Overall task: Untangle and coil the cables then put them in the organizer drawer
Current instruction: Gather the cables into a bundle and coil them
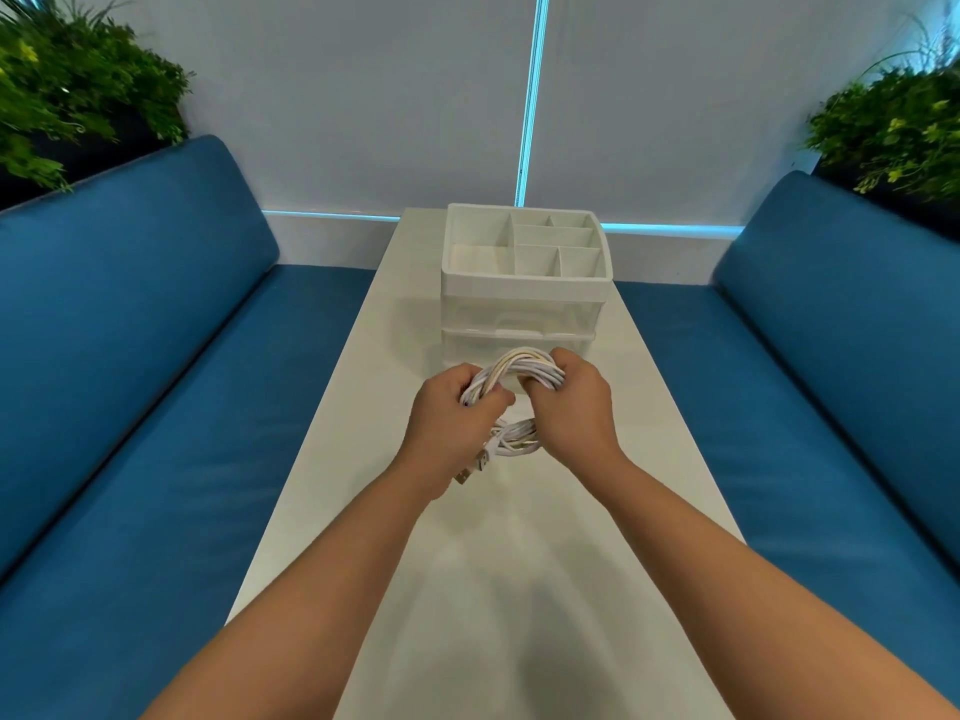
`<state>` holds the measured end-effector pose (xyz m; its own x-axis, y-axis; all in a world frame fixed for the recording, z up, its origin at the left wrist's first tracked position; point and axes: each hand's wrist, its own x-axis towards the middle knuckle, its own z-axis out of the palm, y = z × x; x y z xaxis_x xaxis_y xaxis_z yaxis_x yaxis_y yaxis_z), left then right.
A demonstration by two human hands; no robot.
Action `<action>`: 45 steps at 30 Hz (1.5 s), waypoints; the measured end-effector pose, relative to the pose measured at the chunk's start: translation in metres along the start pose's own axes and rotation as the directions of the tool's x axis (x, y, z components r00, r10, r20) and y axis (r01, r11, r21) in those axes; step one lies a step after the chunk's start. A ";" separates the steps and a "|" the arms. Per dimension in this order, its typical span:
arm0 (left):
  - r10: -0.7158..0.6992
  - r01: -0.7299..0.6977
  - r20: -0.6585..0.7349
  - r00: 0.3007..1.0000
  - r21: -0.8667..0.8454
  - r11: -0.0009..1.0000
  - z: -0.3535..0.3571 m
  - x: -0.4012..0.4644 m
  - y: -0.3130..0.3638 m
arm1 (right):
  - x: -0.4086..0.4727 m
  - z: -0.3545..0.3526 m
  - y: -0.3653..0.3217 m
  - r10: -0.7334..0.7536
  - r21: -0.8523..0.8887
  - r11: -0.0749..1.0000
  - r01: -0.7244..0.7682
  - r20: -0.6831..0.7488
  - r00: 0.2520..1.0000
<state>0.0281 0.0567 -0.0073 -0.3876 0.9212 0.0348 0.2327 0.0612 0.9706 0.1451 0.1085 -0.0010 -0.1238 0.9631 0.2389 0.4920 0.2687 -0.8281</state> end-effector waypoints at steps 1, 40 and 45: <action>-0.032 0.036 0.051 0.998 -0.071 0.997 0.000 -0.001 0.000 | 0.000 -0.001 0.001 0.006 0.009 1.000 -0.006 -0.008 1.000; -0.195 0.182 -0.108 0.975 -0.122 0.976 -0.003 0.011 0.014 | -0.002 0.000 -0.002 0.062 0.545 0.745 -0.385 0.518 0.853; -0.126 0.121 -0.032 0.992 -0.136 0.983 0.002 0.005 0.019 | -0.001 0.007 -0.014 0.235 0.639 0.682 -0.356 0.269 0.934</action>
<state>0.0328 0.0634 0.0112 -0.4419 0.8934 -0.0804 0.0603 0.1190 0.9911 0.1324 0.1038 0.0074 -0.2317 0.9667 -0.1083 -0.1711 -0.1501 -0.9737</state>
